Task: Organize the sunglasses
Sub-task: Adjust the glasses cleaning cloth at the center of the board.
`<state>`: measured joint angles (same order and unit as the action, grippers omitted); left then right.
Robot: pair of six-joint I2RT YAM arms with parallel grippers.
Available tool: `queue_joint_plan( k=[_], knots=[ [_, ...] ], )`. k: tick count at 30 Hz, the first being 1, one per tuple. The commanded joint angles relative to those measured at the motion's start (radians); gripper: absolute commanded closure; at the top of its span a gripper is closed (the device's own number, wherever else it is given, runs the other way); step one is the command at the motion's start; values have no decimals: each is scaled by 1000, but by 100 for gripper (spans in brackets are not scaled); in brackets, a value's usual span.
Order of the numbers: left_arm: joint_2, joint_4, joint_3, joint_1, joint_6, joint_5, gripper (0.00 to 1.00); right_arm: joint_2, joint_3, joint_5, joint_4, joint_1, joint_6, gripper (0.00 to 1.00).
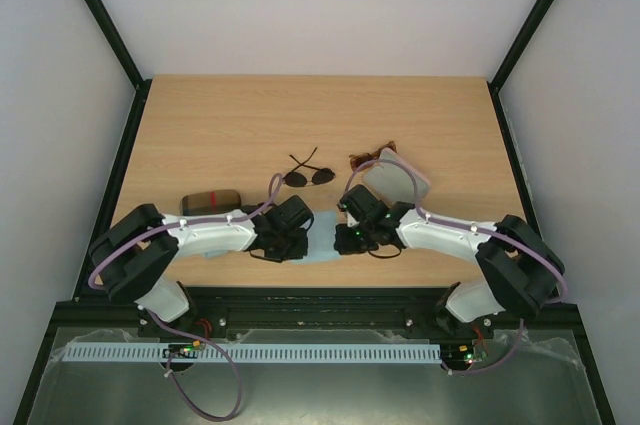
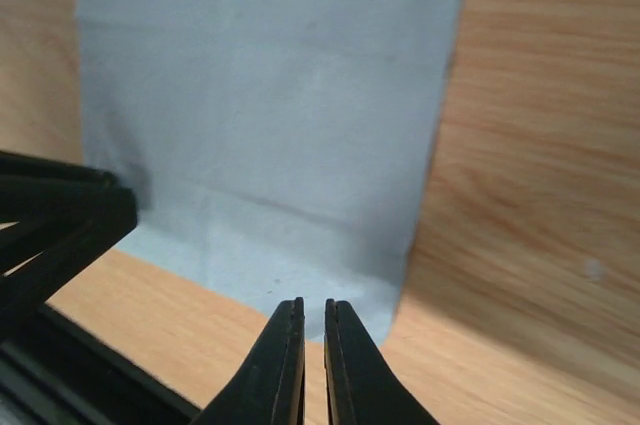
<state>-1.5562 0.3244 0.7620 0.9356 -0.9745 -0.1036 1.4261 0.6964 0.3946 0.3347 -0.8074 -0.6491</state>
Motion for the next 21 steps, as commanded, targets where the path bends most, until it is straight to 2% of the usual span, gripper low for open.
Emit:
queue_joint_plan(
  k=[1, 5, 11, 21],
  knots=[
    [17, 89, -32, 6, -32, 41, 80, 26, -8, 65, -78, -33, -17, 93],
    [15, 73, -39, 6, -36, 33, 80, 73, -6, 52, -78, -41, -19, 92],
    [16, 64, -54, 6, -39, 30, 80, 105, -33, 33, -37, -42, -1, 84],
    [46, 41, -74, 3, -31, -12, 82, -29, -76, -43, 92, -43, -6, 79]
  ],
)
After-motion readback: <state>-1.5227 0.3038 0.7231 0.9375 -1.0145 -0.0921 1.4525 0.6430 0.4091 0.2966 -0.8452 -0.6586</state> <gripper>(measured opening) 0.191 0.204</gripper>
